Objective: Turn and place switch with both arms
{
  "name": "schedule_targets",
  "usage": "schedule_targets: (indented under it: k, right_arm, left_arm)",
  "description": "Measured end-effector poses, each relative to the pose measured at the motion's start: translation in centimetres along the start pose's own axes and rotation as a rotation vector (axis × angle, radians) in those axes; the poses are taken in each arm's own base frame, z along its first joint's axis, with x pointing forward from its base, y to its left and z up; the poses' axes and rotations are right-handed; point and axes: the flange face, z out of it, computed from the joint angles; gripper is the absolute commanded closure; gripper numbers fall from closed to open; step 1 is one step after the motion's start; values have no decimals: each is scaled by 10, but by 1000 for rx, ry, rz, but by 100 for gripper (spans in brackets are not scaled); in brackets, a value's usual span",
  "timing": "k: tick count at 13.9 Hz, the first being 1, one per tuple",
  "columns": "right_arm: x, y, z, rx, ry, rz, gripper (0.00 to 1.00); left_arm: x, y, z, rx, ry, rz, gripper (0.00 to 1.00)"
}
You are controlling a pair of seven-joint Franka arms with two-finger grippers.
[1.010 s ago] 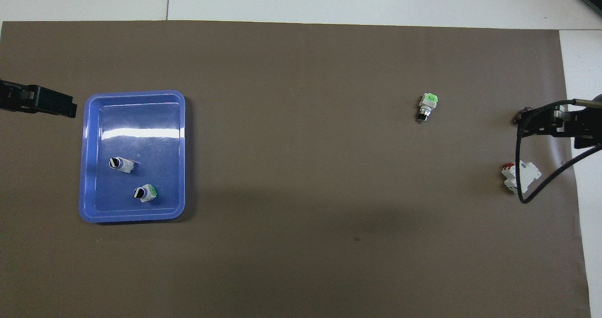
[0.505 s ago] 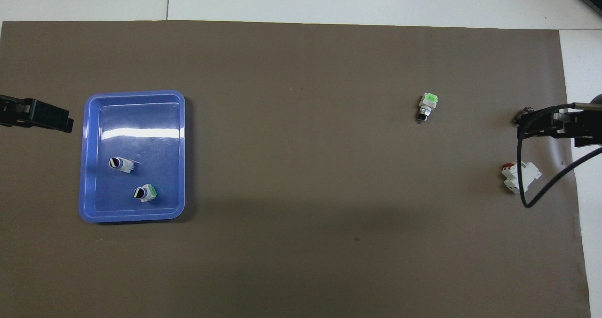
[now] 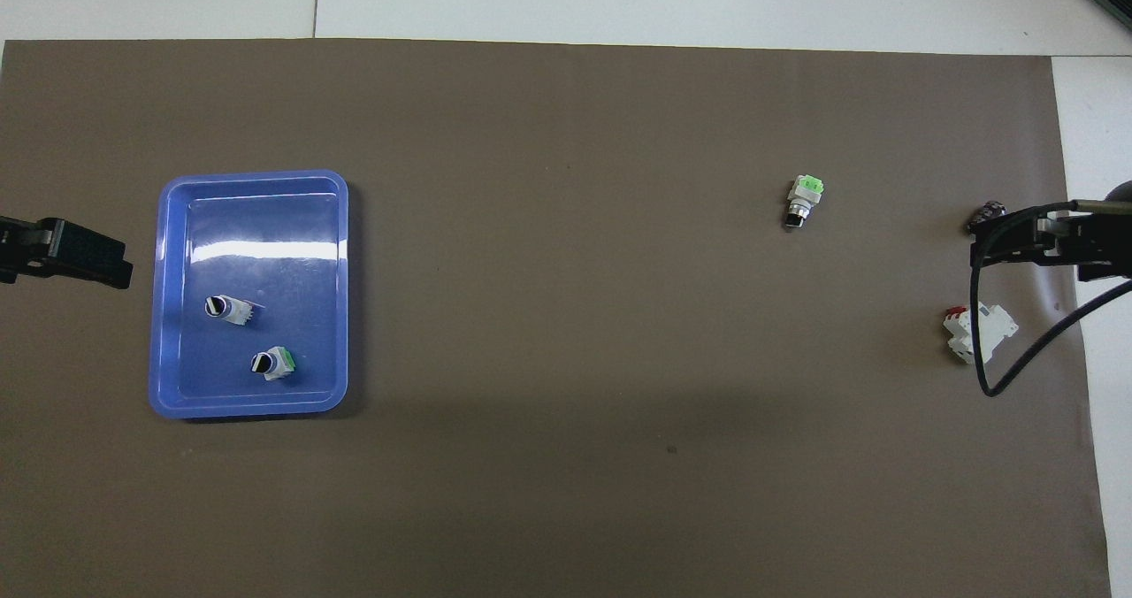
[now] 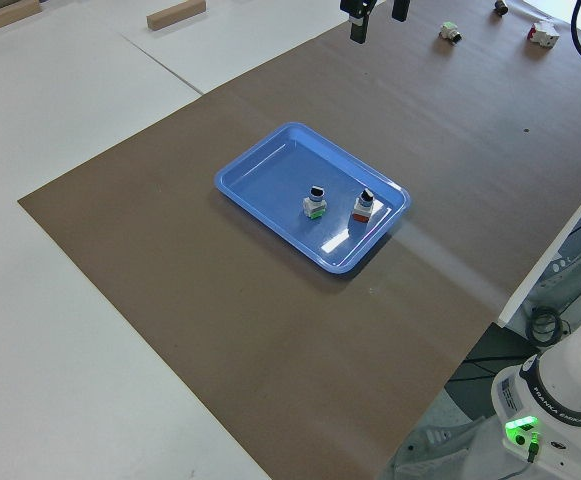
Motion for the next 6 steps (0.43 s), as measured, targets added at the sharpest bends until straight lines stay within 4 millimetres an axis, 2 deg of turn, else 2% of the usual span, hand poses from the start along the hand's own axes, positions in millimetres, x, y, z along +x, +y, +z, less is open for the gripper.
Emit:
schedule_targets:
  k: [6]
  right_arm:
    - [-1,-1,-1,1,3,-2,0]
  left_arm:
    - [-3,-2,3,0,-8,-5,0]
